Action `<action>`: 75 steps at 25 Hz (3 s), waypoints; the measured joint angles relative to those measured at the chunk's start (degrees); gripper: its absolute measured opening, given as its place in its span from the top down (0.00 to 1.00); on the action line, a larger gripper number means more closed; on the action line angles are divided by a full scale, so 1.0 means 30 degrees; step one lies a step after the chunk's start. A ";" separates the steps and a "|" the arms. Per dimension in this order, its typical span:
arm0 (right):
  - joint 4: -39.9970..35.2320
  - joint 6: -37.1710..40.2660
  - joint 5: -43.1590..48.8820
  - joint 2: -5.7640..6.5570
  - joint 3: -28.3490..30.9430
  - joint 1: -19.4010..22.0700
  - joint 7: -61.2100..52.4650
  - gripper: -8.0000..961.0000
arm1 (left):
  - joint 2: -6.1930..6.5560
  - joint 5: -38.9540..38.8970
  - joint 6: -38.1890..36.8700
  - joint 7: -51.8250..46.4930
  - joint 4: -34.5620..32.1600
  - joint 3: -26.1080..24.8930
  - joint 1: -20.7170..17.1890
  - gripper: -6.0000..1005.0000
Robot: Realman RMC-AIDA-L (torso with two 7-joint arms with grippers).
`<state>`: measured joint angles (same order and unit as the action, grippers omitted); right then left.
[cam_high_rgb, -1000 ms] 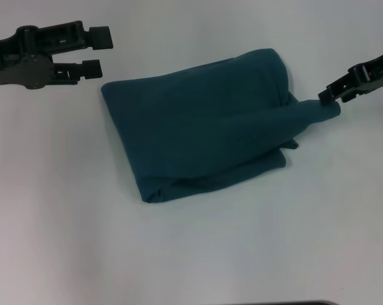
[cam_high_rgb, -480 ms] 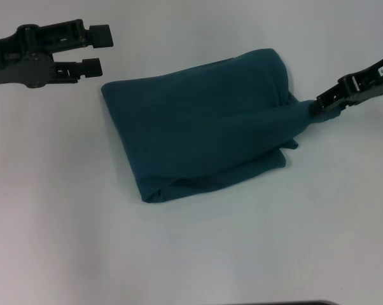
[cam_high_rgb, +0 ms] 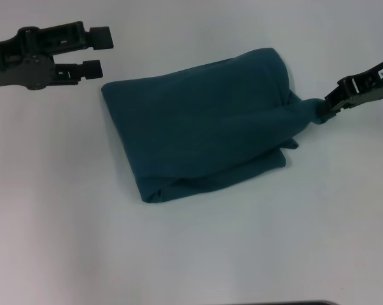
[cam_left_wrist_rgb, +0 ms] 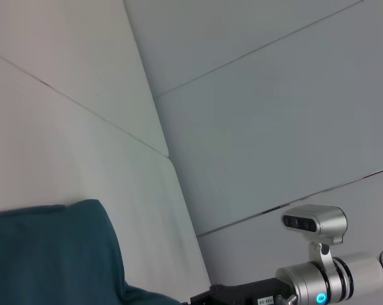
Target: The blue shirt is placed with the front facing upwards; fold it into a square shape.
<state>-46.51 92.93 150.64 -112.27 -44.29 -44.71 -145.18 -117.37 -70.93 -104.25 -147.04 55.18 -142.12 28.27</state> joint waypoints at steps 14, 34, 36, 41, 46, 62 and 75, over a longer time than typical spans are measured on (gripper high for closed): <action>-0.1771 0.3665 -0.1672 0.0287 0.0460 0.0062 0.0122 0.96 | 0.0168 0.0020 0.0126 0.0230 -0.0438 -0.0021 0.0029 0.06; 0.0016 0.4023 -0.0232 0.0080 -0.0314 0.0567 0.0885 0.95 | 0.0173 0.2234 0.0575 0.0025 -0.0466 0.0350 0.0388 0.06; 0.0229 0.3988 -0.0232 0.0077 -0.0600 0.0568 0.0911 0.94 | 0.0182 0.2600 0.0572 -0.0039 -0.0466 0.0503 0.0426 0.06; 0.0435 0.3939 -0.0231 0.0076 -0.0813 0.0552 0.0966 0.94 | 0.0176 0.2816 0.0689 -0.0105 -0.0467 0.0331 0.0449 0.06; 0.0435 0.3712 -0.0231 0.0539 -0.0607 0.0703 0.0896 0.76 | 0.0165 0.2806 0.0687 -0.0111 -0.0466 0.0299 0.0450 0.06; -0.0302 0.3394 -0.3966 0.1495 0.3600 0.1103 0.1842 0.52 | -0.0118 0.4046 0.1218 -0.0792 -0.0466 0.0786 0.0427 0.06; -0.0141 0.3479 -0.8418 0.1542 0.4012 0.2281 0.3074 0.52 | -0.0961 0.6985 0.4749 -0.2187 -0.1641 0.2594 0.1039 0.06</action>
<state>-46.93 103.37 125.38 -107.64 -32.25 -37.87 -135.95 -120.25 -49.98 -90.01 -153.60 50.26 -134.34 31.39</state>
